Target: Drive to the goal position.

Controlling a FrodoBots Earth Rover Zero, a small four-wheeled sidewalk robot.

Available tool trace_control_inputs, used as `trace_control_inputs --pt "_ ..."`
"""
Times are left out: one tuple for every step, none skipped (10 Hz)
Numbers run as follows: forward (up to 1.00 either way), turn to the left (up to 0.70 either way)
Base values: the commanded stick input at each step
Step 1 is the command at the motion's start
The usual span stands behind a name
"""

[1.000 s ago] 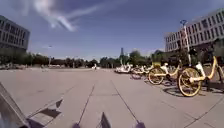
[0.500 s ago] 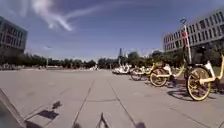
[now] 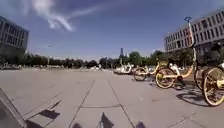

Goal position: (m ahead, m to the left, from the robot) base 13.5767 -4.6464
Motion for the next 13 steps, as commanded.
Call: trace_control_inputs --pt "0.70 0.07" --pt "0.70 0.07" --pt "0.70 0.07" --pt "0.70 0.07" --pt "0.70 0.05" --pt "0.70 -0.07" --pt "0.70 -0.07" --pt "0.70 -0.07" --pt "0.70 -0.07" --pt "0.70 -0.07" --pt "0.70 -0.07" --pt "0.70 0.07" --pt "0.70 0.07"
